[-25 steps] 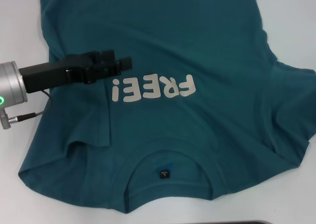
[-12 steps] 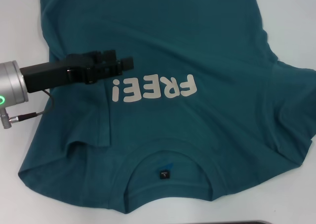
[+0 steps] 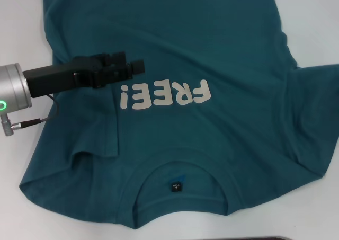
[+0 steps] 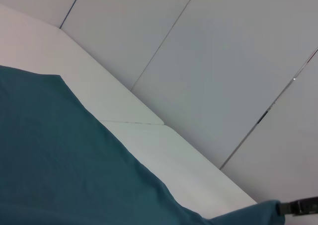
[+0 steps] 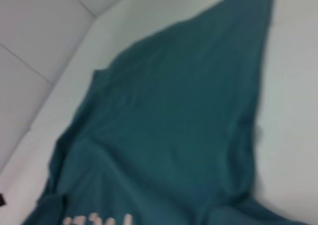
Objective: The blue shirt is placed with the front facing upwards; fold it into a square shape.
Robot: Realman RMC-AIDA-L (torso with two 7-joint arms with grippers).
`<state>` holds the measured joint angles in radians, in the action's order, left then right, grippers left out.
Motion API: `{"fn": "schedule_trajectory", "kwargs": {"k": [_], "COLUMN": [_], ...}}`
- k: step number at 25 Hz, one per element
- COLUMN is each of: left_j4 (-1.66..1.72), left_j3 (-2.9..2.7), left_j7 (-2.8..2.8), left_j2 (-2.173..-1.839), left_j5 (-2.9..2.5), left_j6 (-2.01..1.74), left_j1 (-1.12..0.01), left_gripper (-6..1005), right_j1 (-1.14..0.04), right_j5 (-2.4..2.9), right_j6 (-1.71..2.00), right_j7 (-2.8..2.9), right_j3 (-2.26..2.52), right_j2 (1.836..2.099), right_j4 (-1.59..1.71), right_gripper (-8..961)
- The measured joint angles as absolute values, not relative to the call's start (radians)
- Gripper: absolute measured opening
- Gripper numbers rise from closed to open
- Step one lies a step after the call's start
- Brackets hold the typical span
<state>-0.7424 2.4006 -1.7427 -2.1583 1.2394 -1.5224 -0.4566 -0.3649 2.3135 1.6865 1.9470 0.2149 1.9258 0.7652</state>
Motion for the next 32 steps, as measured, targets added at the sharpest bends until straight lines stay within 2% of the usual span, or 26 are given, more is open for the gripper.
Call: {"fn": "schedule_trajectory", "kwargs": {"k": [16,19,27,32], "left_j4": [-0.742,-0.742,-0.742,-0.742], "left_j3": [2.403,2.402,2.402,2.401], "left_j7": [-1.742,-1.742,-1.742,-1.741], "left_j2": [-2.156,-2.155,-2.153,-2.152], "left_j5": [1.239,1.239,1.239,1.24], "left_j6": [-1.511,-1.509,-1.498,-1.487], "left_j1": [-0.457,-0.457,-0.457,-0.457], "left_gripper": [813,813,813,813], "right_j1": [-0.506,-0.545,-0.624,-0.663], "right_j5": [2.303,2.302,2.302,2.303], "right_j6": [1.641,1.592,1.445,1.352], "right_j7": [1.949,1.946,1.944,1.951], "right_j3": [0.301,0.334,0.46,0.537], "right_j2": [1.979,1.996,2.015,2.031], "right_j4": [0.752,0.727,0.645,0.619], "right_gripper": [13,13,15,158]}}
